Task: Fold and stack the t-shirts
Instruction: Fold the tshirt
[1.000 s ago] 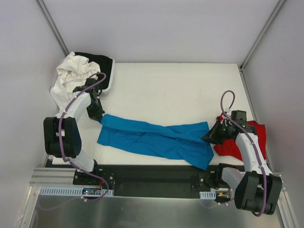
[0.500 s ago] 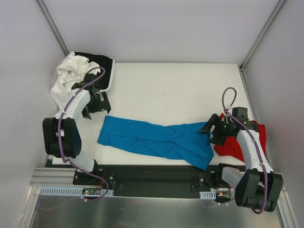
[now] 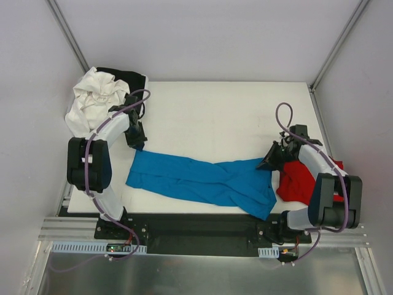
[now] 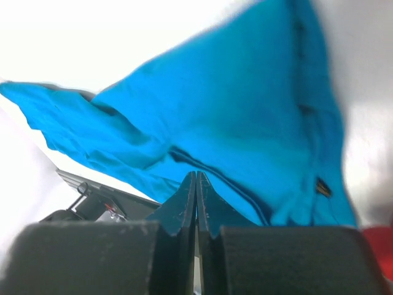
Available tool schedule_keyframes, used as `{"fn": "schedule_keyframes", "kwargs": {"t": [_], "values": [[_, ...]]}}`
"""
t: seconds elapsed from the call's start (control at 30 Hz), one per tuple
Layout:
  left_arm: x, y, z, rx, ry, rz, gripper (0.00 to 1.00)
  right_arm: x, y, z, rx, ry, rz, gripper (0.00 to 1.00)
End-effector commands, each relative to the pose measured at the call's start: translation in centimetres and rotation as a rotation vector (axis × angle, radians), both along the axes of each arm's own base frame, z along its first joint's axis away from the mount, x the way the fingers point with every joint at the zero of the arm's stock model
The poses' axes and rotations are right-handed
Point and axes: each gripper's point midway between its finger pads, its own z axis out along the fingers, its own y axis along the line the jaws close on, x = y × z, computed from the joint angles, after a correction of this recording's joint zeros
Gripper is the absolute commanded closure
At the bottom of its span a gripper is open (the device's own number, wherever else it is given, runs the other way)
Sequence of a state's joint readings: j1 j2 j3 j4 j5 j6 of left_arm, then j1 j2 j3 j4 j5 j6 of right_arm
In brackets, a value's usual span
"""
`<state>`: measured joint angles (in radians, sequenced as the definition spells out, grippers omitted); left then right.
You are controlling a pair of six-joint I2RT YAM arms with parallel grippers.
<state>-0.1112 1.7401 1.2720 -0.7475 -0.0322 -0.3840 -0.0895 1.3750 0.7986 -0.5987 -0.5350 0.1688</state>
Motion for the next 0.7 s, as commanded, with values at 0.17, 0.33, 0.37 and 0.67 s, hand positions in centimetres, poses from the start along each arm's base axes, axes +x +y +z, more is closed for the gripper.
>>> {"fn": "schedule_keyframes", "kwargs": {"t": [0.17, 0.33, 0.37, 0.67], "values": [[0.5, -2.4, -0.2, -0.038, -0.013, -0.032, 1.0, 2.8, 3.5, -0.8, -0.007, -0.025, 0.077, 0.99], [0.0, -2.7, -0.7, -0.057, 0.007, -0.048, 1.0, 3.3, 4.0, -1.0, -0.012, -0.024, 0.078, 0.99], [-0.3, -2.7, -0.7, -0.059, 0.012, -0.049, 1.0, 3.5, 4.0, -1.0, -0.011, -0.024, 0.076, 0.99], [-3.7, -2.3, -0.5, -0.058, 0.026, -0.034, 1.0, 3.9, 4.6, -1.3, -0.012, -0.005, 0.077, 0.99]]}}
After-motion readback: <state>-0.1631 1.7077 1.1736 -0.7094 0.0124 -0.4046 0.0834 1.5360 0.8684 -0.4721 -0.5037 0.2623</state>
